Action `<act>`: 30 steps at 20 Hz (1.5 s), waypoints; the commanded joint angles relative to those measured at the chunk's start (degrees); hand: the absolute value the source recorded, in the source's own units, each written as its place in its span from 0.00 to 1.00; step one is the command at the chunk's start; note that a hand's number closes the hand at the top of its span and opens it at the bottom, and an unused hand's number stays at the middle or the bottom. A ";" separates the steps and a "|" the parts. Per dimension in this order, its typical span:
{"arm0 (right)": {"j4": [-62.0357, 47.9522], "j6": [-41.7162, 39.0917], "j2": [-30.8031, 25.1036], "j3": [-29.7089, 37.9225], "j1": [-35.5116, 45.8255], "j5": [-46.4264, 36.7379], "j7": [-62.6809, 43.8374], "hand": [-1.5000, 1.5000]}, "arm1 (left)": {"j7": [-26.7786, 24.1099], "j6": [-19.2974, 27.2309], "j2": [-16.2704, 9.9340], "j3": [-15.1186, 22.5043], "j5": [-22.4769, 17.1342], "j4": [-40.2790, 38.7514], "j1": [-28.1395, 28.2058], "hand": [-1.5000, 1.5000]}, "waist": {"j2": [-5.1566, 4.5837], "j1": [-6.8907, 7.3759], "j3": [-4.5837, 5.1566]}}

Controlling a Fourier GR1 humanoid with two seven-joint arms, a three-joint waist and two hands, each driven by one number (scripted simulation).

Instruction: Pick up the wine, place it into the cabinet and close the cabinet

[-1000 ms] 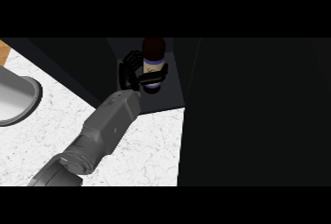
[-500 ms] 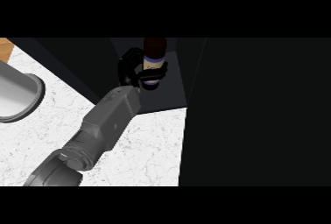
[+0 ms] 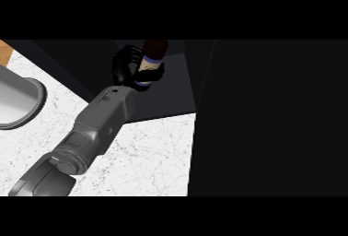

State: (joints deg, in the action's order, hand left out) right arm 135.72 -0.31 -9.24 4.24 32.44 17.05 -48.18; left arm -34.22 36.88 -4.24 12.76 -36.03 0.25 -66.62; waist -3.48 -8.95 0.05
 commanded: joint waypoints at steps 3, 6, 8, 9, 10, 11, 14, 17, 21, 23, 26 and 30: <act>0.95 -0.05 0.17 -0.40 0.88 1.08 -0.07 0.00 | 2.15 6.23 -1.59 2.73 2.89 -0.24 0.55 1.00 | -0.52 -0.69 0.08; 2.01 0.21 0.93 -1.14 -0.84 0.31 0.13 0.00 | 1.30 7.01 -2.13 2.73 2.98 -0.24 2.78 1.00 | -0.43 -0.42 0.14; 2.31 -0.33 0.49 -1.28 -0.48 1.37 -0.35 0.00 | 2.58 6.72 -3.56 3.26 3.58 -0.23 3.14 1.00 | -0.80 -1.16 0.14; 1.57 -0.52 0.52 -1.62 -0.42 0.48 0.26 0.00 | 3.54 7.80 -2.02 3.79 4.15 -0.22 3.06 1.00 | -0.73 -0.90 0.12; 1.11 -0.37 0.12 -0.97 0.29 0.99 -0.25 0.00 | 2.61 8.44 -2.34 4.11 4.53 -0.21 3.77 1.00 | -0.79 -0.92 0.16; 0.41 -1.03 -0.14 -1.29 0.41 0.66 0.24 0.00 | 4.05 5.40 -3.33 5.34 5.78 -0.21 2.88 1.00 | -0.86 -0.63 0.14; 1.77 -0.37 0.72 -1.56 -0.66 0.85 0.01 0.00 | 3.97 2.67 -3.75 4.51 4.98 -0.21 3.60 0.00 | -0.82 -1.02 0.21; 1.31 -0.72 0.03 -0.23 -0.15 1.46 0.25 0.00 | 4.06 2.68 -4.20 4.36 4.85 -0.21 4.02 0.00 | -0.79 -0.89 0.17; 1.73 -0.85 -0.09 -1.21 -0.37 0.33 0.06 0.00 | 5.17 1.57 -4.89 4.04 4.55 -0.19 4.10 0.00 | -0.63 -0.61 0.22; 0.90 -1.07 -0.15 -0.39 -0.11 1.10 0.59 0.00 | 5.70 1.23 -4.76 3.78 4.30 -0.19 3.41 0.00 | -0.78 -0.57 0.16; 0.58 -0.66 0.22 -1.46 0.62 0.53 0.27 0.00 | 3.97 0.77 -4.12 4.16 4.72 -0.19 3.75 0.00 | -0.70 -0.07 0.27; 1.37 0.04 0.28 -0.73 0.43 1.19 -0.46 0.00 | 2.88 -1.90 -4.75 5.56 6.16 -0.05 3.39 0.00 | 0.00 0.33 0.19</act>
State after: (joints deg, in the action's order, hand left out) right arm 135.62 -0.85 -9.08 3.18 33.11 17.20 -47.73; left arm -29.60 38.05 -5.08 16.39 -32.00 1.60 -65.18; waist -4.01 -9.53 0.39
